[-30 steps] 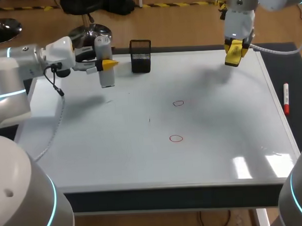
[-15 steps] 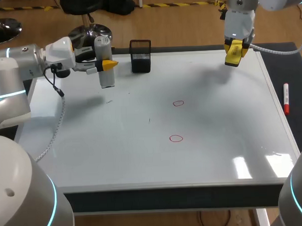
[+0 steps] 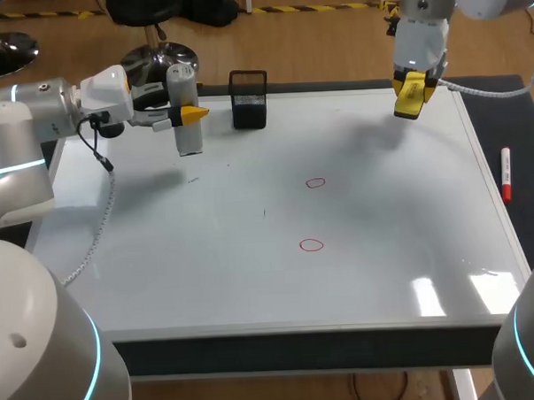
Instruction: Pick up the inspection probe, press it on each red-marked spot on the whiteboard one by one, put down the probe, pick up the eraser, and wipe off all the red marks.
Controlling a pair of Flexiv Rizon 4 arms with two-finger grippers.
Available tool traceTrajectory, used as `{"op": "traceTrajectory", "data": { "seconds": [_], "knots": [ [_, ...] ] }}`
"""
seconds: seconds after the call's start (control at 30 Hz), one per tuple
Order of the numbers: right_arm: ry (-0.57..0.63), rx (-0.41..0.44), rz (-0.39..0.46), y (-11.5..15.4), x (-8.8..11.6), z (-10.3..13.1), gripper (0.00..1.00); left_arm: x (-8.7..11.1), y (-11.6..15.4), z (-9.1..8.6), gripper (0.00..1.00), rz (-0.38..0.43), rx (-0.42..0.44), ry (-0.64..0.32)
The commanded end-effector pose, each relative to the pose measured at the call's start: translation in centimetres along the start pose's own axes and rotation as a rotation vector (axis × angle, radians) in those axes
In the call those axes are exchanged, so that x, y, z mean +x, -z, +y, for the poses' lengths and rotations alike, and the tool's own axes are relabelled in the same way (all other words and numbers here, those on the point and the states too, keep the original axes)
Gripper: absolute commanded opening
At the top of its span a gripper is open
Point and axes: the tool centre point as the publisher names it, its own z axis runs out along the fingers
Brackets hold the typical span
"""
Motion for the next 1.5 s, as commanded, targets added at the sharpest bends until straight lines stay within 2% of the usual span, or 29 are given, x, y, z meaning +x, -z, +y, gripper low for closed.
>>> {"op": "traceTrajectory", "data": {
  "seconds": [0.03,0.17,0.23,0.37,0.67,0.8,1.17,1.5],
  "knots": [
    [0.029,0.023,-0.018,-0.1,-0.5,2.0,0.00,0.0,0.0,-0.1,0.00,-0.001,0.001,-0.002],
    [0.097,0.046,-0.030,0.8,-2.0,4.5,0.00,0.0,0.0,-0.1,0.00,-0.001,0.001,-0.002],
    [0.128,0.069,0.013,1.1,-2.7,5.6,0.00,0.0,0.0,-0.1,0.00,-0.001,0.001,-0.002],
    [0.220,0.077,0.018,1.2,-4.8,8.2,0.00,0.0,0.0,-0.1,0.00,-0.001,0.001,-0.002],
    [0.326,0.080,-0.005,1.2,-8.3,13.8,0.00,0.0,0.0,-0.1,0.00,-0.001,0.001,-0.002],
    [0.339,0.075,-0.009,0.6,-9.1,15.5,0.00,0.0,0.0,-0.1,0.00,-0.001,0.001,-0.002],
    [0.364,-0.006,-0.071,-2.1,-10.9,21.1,0.00,0.0,0.0,-0.1,0.00,-0.001,0.001,-0.002],
    [0.426,-0.053,-0.058,-4.1,-13.0,23.9,0.00,0.0,0.0,-0.1,0.00,-0.001,0.001,-0.002]
  ]
}}
